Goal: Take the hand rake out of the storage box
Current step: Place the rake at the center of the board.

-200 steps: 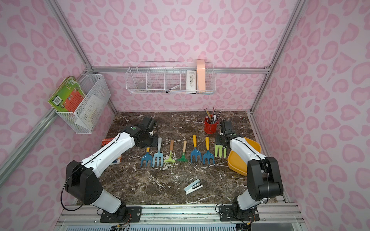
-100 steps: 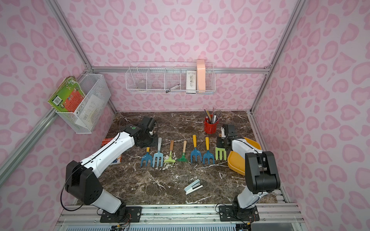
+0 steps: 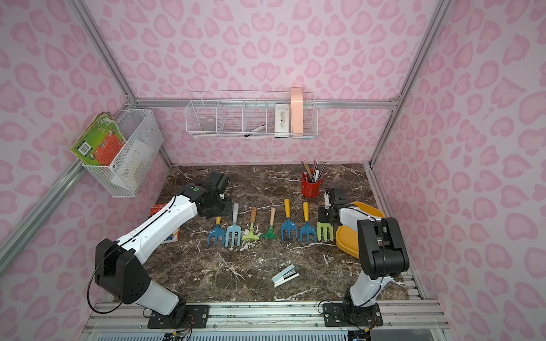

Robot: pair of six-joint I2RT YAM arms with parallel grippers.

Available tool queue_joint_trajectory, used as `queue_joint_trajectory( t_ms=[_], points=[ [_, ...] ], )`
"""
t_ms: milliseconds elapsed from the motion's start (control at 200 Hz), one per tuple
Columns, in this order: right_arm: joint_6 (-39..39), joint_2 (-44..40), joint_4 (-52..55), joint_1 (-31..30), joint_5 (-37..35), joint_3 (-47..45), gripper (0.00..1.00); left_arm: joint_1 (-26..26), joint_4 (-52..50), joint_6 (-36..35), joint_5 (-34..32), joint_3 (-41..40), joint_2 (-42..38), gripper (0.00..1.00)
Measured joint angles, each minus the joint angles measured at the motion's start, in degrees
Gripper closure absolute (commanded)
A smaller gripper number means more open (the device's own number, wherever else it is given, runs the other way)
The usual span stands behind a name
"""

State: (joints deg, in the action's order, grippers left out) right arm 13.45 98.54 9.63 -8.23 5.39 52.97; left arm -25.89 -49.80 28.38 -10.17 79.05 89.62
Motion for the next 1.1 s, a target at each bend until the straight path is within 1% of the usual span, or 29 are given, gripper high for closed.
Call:
queue_joint_trajectory(
  t_ms=[65, 155, 330, 535, 620, 630, 640, 650, 685, 725, 785, 830, 970, 1100],
  points=[
    [-0.04, 0.42, -0.22, 0.00, 0.00, 0.15, 0.84, 0.00, 0.09, -0.02, 0.00, 0.09, 0.11, 0.58],
    [-0.13, 0.90, -0.63, 0.00, 0.20, 0.28, 0.73, 0.00, -0.07, -0.04, -0.13, 0.28, 0.31, 0.58],
    [-0.15, 0.79, -0.66, 0.00, 0.42, 0.35, 0.58, 0.17, -0.37, -0.20, -0.63, 0.74, 0.52, 0.58],
    [-0.13, -1.49, -0.59, 0.57, 0.74, 0.61, 0.50, 1.31, -0.37, -0.50, -1.07, 0.85, 0.66, 0.58],
    [-0.09, -4.09, -1.01, 1.22, 0.81, 0.11, 0.44, 2.75, 0.46, -1.44, -1.03, 0.31, 0.28, 0.58],
    [-0.09, -4.44, -1.11, 1.31, 0.79, -0.02, 0.42, 3.02, 0.76, -1.51, -0.94, 0.11, 0.15, 0.58],
    [-0.07, -4.96, -1.33, 1.44, 0.81, -0.24, 0.37, 3.19, 0.96, -1.55, -0.90, -0.04, 0.07, 0.58],
    [-0.04, -5.35, -1.42, 1.53, 0.83, -0.44, 0.33, 3.52, 1.25, -1.55, -0.83, -0.33, -0.07, 0.58],
    [0.04, -6.91, -1.97, 1.88, 0.81, -1.25, 0.25, 4.35, 2.16, -1.60, -0.59, -1.16, -0.50, 0.57],
    [0.04, -8.55, -2.64, 2.32, 0.83, -2.14, 0.19, 5.31, 3.15, -1.79, -0.39, -2.19, -0.96, 0.57],
    [0.00, -10.64, -3.78, 2.78, 0.81, -3.23, 0.15, 6.69, 4.55, -2.01, -0.26, -3.45, -1.33, 0.56],
    [0.02, -12.00, -4.15, 3.06, 0.39, -3.67, 0.14, 7.50, 5.33, -2.23, -0.17, -4.04, -1.42, 0.56],
    [1.33, -14.62, -4.24, 3.74, -2.23, -3.85, 0.19, 8.33, 6.71, -2.86, -0.22, -4.59, -2.12, 0.56],
    [4.20, -15.45, -4.07, 8.61, -3.74, -5.09, 0.26, 8.41, 6.86, -3.04, -0.22, -4.46, -2.62, 0.56]
  ],
)
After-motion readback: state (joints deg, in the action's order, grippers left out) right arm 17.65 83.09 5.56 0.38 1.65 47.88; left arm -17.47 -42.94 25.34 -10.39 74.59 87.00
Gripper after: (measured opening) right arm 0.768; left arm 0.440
